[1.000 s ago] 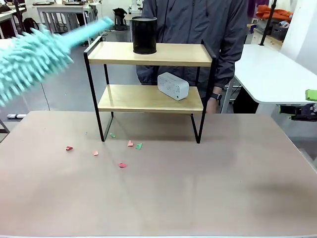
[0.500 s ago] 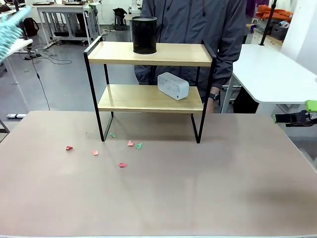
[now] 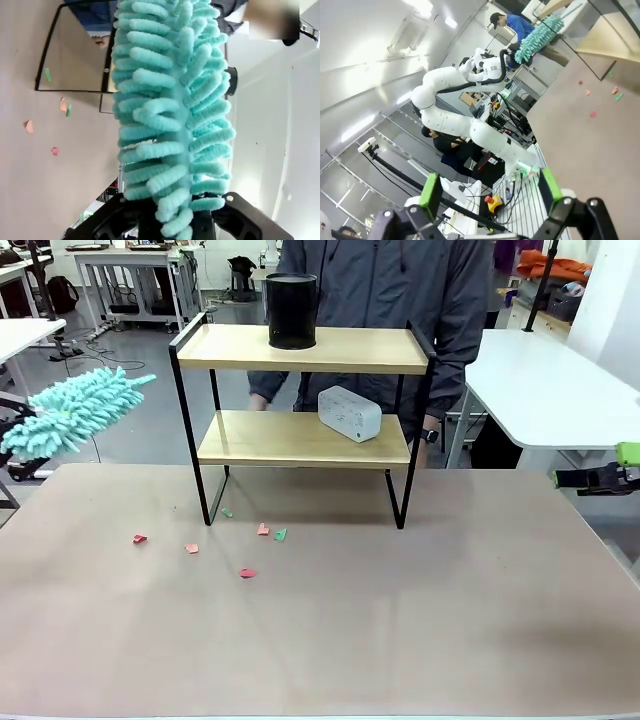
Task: Clean the shelf.
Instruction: Hand the Duster back to the human.
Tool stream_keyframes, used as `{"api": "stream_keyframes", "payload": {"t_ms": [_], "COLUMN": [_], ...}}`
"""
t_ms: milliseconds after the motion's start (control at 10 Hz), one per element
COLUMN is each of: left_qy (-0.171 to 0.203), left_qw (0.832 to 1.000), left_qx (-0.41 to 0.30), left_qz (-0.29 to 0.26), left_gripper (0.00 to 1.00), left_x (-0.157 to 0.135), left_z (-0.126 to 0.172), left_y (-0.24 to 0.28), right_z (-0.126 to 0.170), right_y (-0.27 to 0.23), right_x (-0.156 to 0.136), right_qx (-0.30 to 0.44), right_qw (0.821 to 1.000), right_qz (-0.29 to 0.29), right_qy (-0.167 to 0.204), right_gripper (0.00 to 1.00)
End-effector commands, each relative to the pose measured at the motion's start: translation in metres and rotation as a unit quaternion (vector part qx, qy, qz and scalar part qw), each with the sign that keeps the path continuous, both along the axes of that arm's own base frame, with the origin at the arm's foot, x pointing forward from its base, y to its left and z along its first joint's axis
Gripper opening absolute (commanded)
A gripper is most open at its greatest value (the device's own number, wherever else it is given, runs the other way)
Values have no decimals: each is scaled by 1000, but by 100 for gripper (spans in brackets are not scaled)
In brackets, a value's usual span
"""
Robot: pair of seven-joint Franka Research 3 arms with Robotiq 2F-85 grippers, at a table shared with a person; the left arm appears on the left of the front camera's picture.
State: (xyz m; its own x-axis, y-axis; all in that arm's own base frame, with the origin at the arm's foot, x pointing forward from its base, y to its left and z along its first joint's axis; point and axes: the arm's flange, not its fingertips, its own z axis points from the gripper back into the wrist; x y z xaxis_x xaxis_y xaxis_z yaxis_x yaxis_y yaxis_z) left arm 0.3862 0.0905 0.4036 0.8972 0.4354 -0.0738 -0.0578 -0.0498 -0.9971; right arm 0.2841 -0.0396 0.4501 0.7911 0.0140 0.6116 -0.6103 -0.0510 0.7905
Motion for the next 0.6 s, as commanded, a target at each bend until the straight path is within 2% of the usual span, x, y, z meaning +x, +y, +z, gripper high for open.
{"api": "stream_keyframes", "payload": {"t_ms": [0,500], "left_qy": [11,0], "left_qw": [1000,1000], "left_qx": [-13,-6], "left_qz": [5,-1], "left_gripper": [0,0], "left_x": [10,7], "left_z": [3,3], "left_y": [6,6], "right_z": [2,2], "right_y": [-4,-4], "right_x": [1,1], "right_qx": [-1,-1], "right_qw": [1000,1000], "right_qz": [4,4], "right_qy": [-13,-13], "right_gripper": [100,100]}}
